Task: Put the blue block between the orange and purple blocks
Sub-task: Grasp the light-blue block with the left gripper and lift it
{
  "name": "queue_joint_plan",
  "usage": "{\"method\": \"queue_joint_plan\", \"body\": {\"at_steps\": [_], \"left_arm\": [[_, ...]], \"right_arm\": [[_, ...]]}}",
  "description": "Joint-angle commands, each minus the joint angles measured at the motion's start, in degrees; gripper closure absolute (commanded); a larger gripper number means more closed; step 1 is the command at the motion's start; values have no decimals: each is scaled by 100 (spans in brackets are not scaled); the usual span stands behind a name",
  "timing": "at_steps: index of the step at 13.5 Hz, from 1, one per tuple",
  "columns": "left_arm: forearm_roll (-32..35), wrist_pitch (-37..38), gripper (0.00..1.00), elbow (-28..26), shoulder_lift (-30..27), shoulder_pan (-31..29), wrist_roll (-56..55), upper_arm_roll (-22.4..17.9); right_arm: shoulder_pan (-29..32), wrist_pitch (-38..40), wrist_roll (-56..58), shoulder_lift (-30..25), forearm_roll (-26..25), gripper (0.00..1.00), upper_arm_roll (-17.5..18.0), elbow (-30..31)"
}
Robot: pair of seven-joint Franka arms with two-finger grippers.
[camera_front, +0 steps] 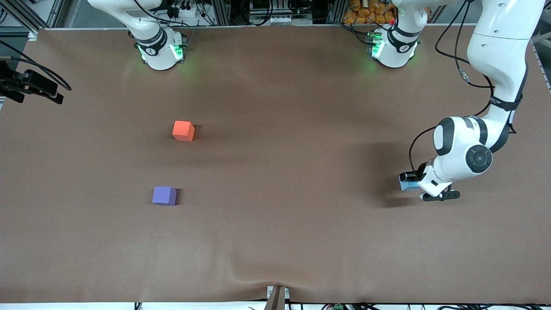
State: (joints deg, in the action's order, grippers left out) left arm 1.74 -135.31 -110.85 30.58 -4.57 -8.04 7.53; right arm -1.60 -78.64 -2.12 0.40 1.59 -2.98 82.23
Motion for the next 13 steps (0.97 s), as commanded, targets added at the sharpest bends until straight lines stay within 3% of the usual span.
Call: {"method": "queue_joint_plan", "body": {"at_steps": [1,4,6,10,13], "left_arm": [[81,-31,100,72,-17,279,-93,56],[38,5,100,177,-122,972,-136,309],[46,13,100,554,-26,1683,-547,425],[37,74,100,1809,728,3125,-865,408],[29,215,100,2697,1352,3996,-1970,390]], "right_arm": [[151,60,19,13,123,0,26,-40],[143,68,19,13,140,0,26,-40],[151,68,28,13,167,0,26,-40],[151,68,19,13,167,0,26,-40],[151,77,19,13,167,0,26,-40]]}}
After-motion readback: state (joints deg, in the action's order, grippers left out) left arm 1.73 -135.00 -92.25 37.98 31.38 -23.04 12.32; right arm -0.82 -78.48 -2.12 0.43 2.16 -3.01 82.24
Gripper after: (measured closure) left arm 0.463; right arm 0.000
